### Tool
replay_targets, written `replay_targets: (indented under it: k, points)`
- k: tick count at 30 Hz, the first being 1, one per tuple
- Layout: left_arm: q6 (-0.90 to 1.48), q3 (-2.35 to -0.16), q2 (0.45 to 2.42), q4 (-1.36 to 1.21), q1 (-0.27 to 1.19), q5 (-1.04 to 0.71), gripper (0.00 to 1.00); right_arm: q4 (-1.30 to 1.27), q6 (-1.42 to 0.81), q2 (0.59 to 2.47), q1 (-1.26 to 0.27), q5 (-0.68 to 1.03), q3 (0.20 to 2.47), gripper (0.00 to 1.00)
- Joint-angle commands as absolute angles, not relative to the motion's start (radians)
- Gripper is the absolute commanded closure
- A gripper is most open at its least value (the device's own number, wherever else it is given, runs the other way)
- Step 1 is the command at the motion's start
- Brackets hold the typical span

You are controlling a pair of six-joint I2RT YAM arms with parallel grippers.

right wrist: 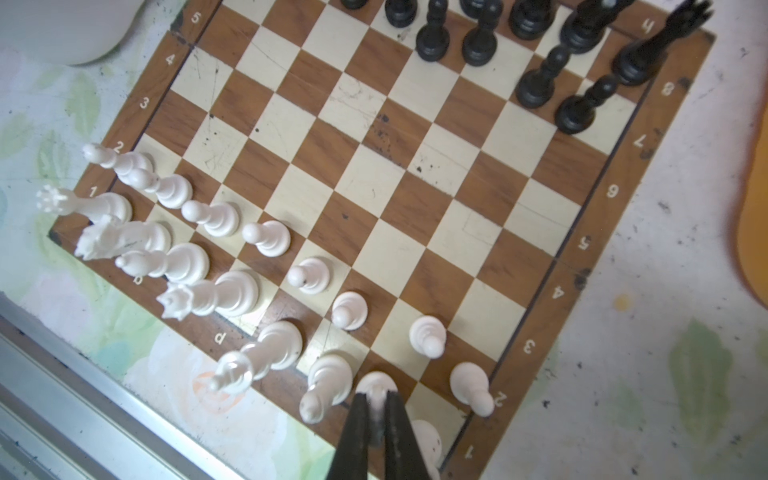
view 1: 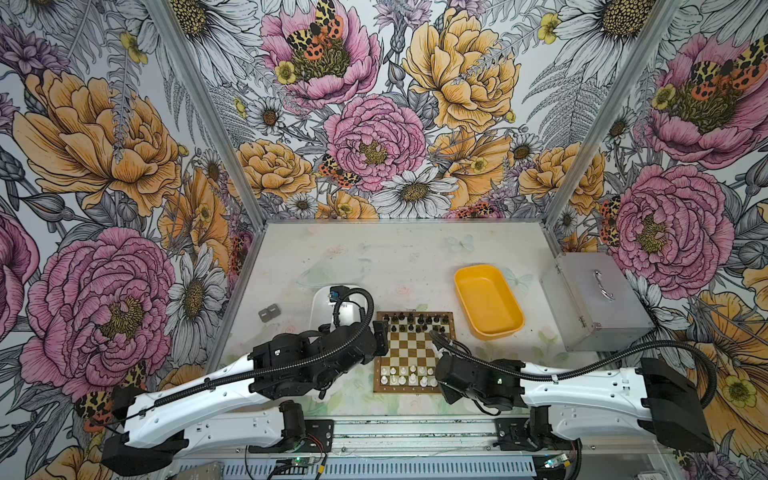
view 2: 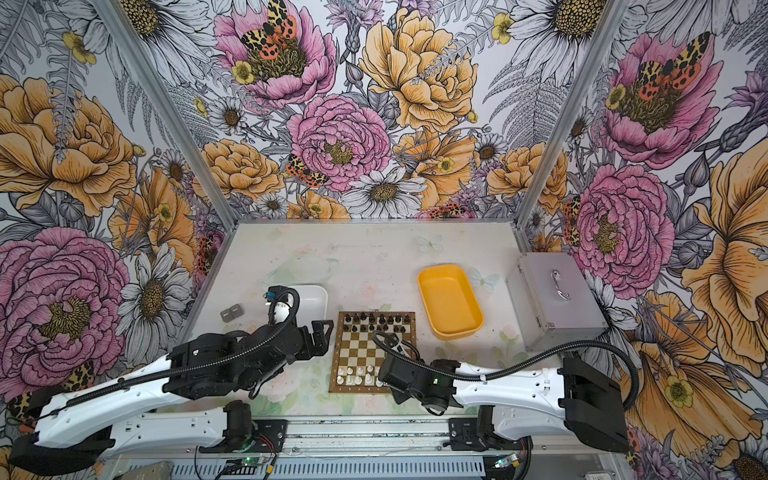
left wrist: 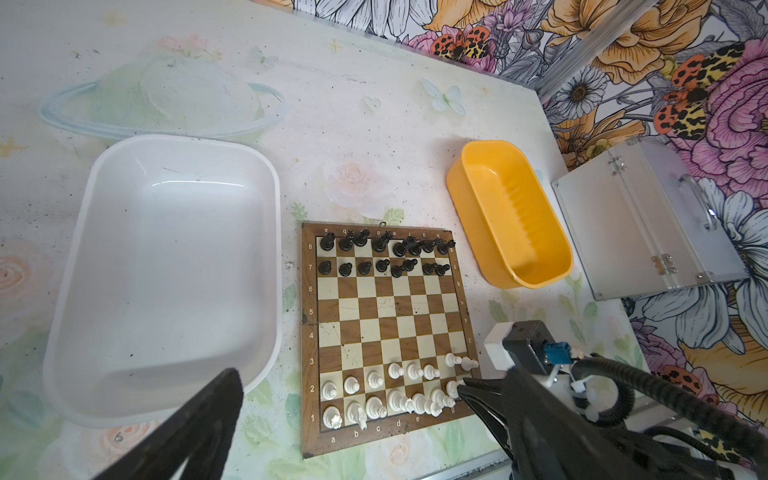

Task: Set up the chess pieces on the board
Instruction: 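Lower the knight onto its square and open the right gripper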

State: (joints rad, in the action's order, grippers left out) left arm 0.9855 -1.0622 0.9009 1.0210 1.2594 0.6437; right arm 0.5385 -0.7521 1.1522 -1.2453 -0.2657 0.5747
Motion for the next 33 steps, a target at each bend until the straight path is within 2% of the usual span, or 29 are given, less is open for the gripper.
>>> replay_targets:
  k: [1, 11, 18, 22, 33]
  points:
    - [0.962, -1.094, 0.892, 1.022, 1.267, 0.678, 0.01, 0.517, -0.768, 1.153, -1.257, -0.287, 0.56, 0.98]
    - [0.951, -1.098, 0.887, 1.023, 1.268, 0.68, 0.01, 0.5, -0.776, 1.165, -1.264, -0.29, 0.551, 0.97]
    - [0.951, -1.1, 0.885, 1.023, 1.271, 0.68, 0.01, 0.497, -0.779, 1.161, -1.272, -0.291, 0.545, 0.89]
    - [0.949, -1.103, 0.888, 1.023, 1.272, 0.678, 0.01, 0.495, -0.78, 1.152, -1.273, -0.293, 0.541, 0.8]
    - [0.95, -1.109, 0.89, 1.022, 1.279, 0.684, 0.01, 0.497, -0.763, 1.14, -1.276, -0.299, 0.55, 0.75]
